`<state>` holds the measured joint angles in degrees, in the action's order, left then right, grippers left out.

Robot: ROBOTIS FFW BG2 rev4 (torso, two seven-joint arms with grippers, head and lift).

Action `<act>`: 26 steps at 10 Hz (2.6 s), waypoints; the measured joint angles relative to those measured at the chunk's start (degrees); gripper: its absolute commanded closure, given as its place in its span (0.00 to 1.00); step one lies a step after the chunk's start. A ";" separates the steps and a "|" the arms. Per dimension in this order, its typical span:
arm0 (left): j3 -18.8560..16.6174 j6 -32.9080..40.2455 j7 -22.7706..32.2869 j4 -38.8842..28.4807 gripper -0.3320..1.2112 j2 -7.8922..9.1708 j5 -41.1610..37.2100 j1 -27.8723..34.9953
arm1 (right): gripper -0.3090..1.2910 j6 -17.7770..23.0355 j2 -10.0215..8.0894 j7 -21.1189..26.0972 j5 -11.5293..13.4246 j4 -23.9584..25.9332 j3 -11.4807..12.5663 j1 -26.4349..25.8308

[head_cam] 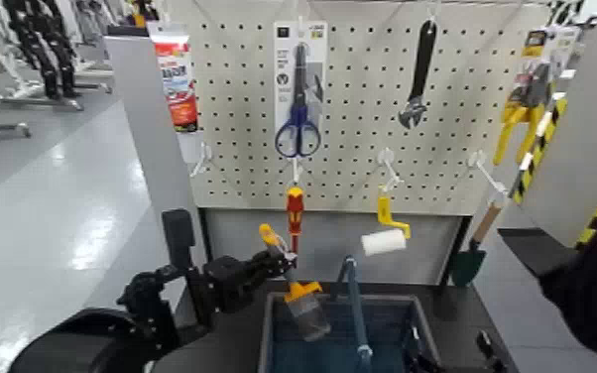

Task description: Put the yellow paint brush into the crate.

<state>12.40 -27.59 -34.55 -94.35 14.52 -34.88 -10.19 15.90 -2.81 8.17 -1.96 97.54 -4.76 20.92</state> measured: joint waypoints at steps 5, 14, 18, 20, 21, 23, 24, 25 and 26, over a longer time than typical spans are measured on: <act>7.94 -6.79 1.20 7.71 0.95 -0.15 4.48 -5.58 | 0.27 0.79 0.24 0.09 -0.60 -0.57 -0.13 0.08; 8.02 -8.61 -3.01 9.28 0.22 -0.72 7.91 -6.53 | 0.27 1.07 0.44 0.09 -0.79 -0.77 -0.07 0.18; 3.95 -8.34 -0.22 -2.13 0.22 -0.62 18.41 -4.41 | 0.27 1.06 0.45 0.10 -0.89 -0.77 -0.16 0.18; 1.85 -6.61 3.00 -7.77 0.22 -0.48 21.86 -1.67 | 0.27 1.06 0.45 0.09 -0.90 -0.76 -0.16 0.18; 1.12 -2.65 7.31 -9.41 0.22 -0.35 22.07 0.75 | 0.27 1.07 0.45 0.09 -0.83 -0.69 -0.15 0.18; -0.11 7.07 17.41 -11.68 0.22 -1.03 22.62 7.57 | 0.27 1.25 0.44 0.10 -0.82 -0.48 0.03 0.27; -1.15 10.85 19.57 -11.87 0.22 -2.11 24.11 10.34 | 0.27 1.46 0.44 0.17 -0.88 -0.44 0.18 0.37; -1.79 13.66 21.34 -11.90 0.22 -2.64 25.92 12.25 | 0.27 1.64 0.44 0.17 -0.93 -0.42 0.25 0.43; -2.10 16.07 23.33 -11.63 0.22 -2.80 27.18 13.98 | 0.27 1.76 0.43 0.14 -0.94 -0.42 0.24 0.47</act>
<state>10.30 -11.52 -11.23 -105.99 11.72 -7.70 3.79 17.66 -2.38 8.31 -2.90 97.12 -4.52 21.39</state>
